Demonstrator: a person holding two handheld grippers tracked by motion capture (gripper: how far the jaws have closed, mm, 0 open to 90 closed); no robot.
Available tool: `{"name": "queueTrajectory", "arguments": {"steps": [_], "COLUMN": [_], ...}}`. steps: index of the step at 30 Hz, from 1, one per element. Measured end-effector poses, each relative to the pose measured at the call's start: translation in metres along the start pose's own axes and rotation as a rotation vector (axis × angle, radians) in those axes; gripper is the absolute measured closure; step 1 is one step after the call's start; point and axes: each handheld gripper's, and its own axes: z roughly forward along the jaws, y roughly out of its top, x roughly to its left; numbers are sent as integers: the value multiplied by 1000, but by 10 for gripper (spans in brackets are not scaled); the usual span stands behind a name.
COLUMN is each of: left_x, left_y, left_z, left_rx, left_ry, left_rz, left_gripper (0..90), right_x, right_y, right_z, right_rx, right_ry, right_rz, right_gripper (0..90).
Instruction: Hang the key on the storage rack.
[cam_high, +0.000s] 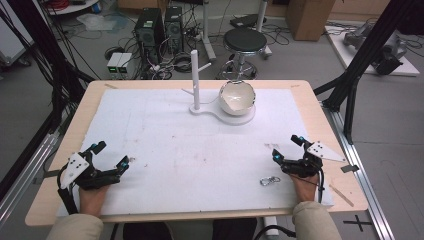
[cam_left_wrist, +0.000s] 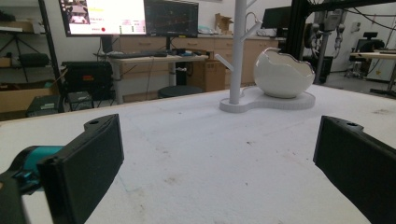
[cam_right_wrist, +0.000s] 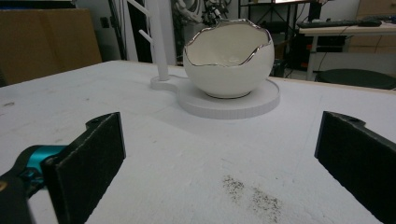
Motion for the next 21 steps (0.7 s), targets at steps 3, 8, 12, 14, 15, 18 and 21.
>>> {"name": "queueTrajectory", "arguments": {"steps": [3,8,12,14,15,18,21], "left_x": [-1,-1,-1,-1,-1,-1,-1], "left_y": [0,0,0,0,0,0,0], "left_z": [0,0,-1,-1,-1,0,0], "left_rx": [-6,-3,-6,-5,-7,-4,-3], "left_ry": [2,0,0,-1,0,1,0], "left_rz": [3,8,9,10,12,13,12], "left_gripper": [21,20,21,21,21,21,20], "right_x": [0,0,-1,-1,-1,-2,-4], "right_y": [0,0,0,0,0,1,5], "right_z": [0,0,0,0,0,-1,-4], "right_rx": [-2,-5,-8,-6,-6,-5,-3], "right_ry": [3,5,-2,-1,-1,0,14], "right_rz": [-1,-3,-7,-1,3,15,21], "right_gripper": [8,8,8,8,8,8,8]}}
